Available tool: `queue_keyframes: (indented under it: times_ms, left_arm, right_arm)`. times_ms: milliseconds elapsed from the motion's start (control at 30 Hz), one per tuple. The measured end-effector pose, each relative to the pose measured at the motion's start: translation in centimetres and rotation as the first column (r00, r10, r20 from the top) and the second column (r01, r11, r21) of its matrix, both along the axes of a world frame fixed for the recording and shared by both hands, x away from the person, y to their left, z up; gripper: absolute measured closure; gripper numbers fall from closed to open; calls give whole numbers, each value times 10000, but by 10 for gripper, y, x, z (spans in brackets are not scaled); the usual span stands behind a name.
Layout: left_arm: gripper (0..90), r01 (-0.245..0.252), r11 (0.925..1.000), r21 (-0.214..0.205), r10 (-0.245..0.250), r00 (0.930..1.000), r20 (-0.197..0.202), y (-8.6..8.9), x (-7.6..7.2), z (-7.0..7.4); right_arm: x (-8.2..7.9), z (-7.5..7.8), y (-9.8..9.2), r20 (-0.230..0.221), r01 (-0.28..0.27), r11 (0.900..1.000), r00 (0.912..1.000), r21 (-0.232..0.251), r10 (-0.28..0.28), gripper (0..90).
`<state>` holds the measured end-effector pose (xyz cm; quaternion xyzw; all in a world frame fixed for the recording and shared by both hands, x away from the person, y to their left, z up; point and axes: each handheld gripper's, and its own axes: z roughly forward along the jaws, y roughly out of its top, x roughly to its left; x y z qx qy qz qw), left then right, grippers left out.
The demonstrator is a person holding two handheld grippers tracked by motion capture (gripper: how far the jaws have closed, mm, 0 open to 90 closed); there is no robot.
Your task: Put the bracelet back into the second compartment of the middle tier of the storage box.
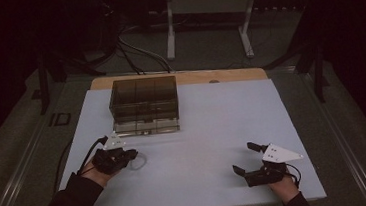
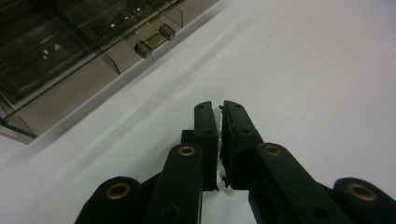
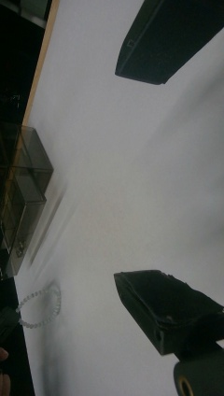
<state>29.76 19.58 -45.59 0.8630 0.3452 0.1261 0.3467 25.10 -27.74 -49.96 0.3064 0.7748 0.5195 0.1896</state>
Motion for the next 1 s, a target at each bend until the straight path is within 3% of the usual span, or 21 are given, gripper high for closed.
queue_keyframes:
  times_ms: [567,1000]
  left_arm:
    - [872,663,9974,267,-666,9977,132,-11,2,18]
    - [872,1163,9932,21,-1163,9930,223,-18,7,39]
  right_arm:
    - [0,0,0,-4,-4,10000,10000,16,4,28]
    - [0,0,0,1,4,10000,10000,30,-4,28]
